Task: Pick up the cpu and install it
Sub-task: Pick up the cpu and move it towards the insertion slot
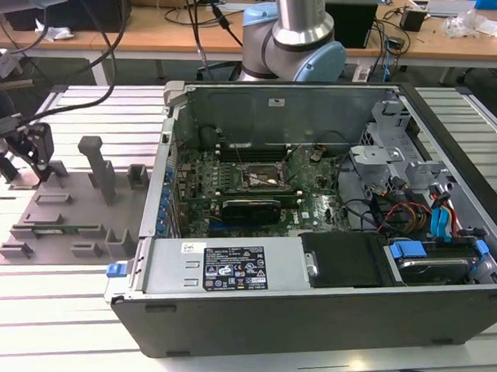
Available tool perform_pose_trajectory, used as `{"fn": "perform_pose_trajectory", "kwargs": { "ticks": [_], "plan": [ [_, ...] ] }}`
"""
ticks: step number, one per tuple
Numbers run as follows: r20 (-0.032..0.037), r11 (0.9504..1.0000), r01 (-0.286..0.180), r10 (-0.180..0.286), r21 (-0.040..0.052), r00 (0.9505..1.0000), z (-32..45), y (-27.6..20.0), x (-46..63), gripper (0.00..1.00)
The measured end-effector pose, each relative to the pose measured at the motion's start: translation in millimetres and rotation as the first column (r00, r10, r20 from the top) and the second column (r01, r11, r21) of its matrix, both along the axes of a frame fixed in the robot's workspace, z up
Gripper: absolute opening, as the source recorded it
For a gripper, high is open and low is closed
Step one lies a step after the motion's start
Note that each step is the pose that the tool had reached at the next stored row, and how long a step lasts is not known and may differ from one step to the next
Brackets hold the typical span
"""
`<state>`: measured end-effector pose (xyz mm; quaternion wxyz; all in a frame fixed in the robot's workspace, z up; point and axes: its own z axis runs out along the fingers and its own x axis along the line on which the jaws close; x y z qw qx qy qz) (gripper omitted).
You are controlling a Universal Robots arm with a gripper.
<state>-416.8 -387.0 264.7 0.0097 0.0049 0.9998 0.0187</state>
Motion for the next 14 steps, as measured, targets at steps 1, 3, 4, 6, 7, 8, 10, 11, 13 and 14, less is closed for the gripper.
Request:
{"fn": "perform_pose_trajectory", "kwargs": {
  "ticks": [1,3,4,6,7,8,10,11,13,14],
  "plan": [
    [0.0000,1.0000,0.000,0.000,0.0000,1.0000,1.4,0.0,0.0,0.55],
    [0.0001,1.0000,0.000,0.000,0.0000,1.0000,3.9,0.0,0.0,0.55],
    [0.0000,1.0000,0.000,0.000,0.0000,1.0000,5.2,0.0,0.0,0.55],
    [0.0000,1.0000,0.000,0.000,0.0000,1.0000,8.2,0.0,0.0,0.55],
    [0.0000,1.0000,0.000,0.000,0.0001,1.0000,9.5,0.0,0.0,0.55],
    [0.0001,1.0000,0.000,0.000,0.0000,1.0000,11.9,0.0,0.0,0.55],
    [0.0001,1.0000,0.000,0.000,0.0000,1.0000,15.2,0.0,0.0,0.55],
    [0.0000,1.0000,0.000,0.000,0.0000,1.0000,16.7,0.0,0.0,0.55],
    [0.0001,1.0000,0.000,0.000,0.0000,1.0000,20.6,0.0,0.0,0.55],
    [0.0001,1.0000,0.000,0.000,0.0000,1.0000,22.3,0.0,0.0,0.55]
  ]
}}
